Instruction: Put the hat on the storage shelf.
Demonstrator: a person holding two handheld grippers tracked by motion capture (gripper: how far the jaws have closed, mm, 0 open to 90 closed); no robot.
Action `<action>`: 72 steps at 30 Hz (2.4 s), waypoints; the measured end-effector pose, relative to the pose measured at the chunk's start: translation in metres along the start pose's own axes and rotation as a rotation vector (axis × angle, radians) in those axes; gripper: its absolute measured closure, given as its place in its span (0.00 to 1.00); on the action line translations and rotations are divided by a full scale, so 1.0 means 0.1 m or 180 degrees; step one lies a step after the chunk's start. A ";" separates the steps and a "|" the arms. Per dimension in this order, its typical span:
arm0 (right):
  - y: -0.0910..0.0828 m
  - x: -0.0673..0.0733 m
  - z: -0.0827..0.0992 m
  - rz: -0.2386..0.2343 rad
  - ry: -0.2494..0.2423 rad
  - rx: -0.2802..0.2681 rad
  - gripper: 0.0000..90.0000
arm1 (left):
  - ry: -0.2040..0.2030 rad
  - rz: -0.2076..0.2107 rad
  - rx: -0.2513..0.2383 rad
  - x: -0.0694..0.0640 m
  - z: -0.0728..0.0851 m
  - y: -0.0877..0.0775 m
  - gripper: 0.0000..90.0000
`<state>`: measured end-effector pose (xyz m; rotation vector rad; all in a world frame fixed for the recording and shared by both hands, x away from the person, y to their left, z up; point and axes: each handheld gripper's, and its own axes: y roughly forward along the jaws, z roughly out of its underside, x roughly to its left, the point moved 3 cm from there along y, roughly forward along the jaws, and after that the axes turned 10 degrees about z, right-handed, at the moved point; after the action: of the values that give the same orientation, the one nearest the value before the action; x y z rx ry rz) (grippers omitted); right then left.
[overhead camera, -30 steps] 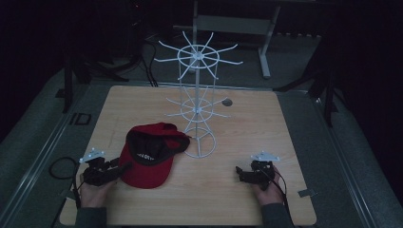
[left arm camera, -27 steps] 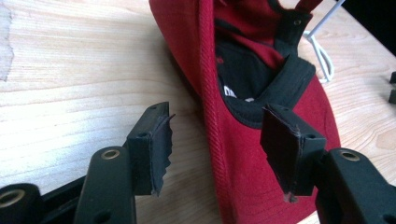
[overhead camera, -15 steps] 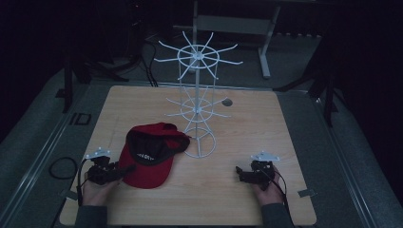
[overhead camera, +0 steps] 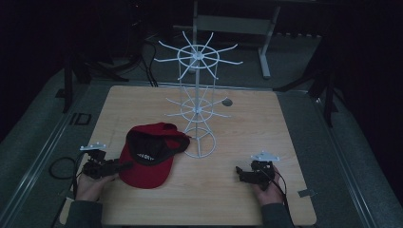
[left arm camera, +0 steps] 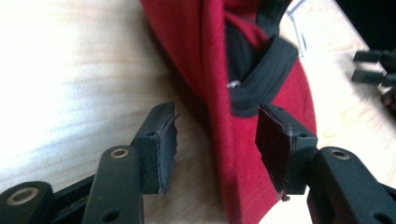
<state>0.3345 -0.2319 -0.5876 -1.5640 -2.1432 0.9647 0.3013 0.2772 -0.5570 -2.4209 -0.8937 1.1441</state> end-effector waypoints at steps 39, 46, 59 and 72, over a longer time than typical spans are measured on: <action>0.01 0.00 -0.01 -0.0001 -0.0004 0.0001 0.15 | -0.0069 0.0256 0.0277 -0.19 0.14 0.18 0.86; 0.01 0.00 -0.01 0.0000 -0.0004 0.0001 0.15 | -0.0074 0.0387 0.0451 -0.30 0.17 0.38 0.75; 0.01 0.00 -0.01 0.0000 -0.0004 0.0004 0.15 | -0.0264 0.0518 0.0378 -0.32 0.16 0.52 0.87; 0.01 0.00 -0.01 0.0000 -0.0004 0.0004 0.15 | -0.0343 0.0410 0.0020 -0.30 0.10 0.40 0.94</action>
<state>0.3354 -0.2318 -0.5875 -1.5631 -2.1431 0.9670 0.2947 0.2276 -0.5666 -2.4623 -0.7729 1.3327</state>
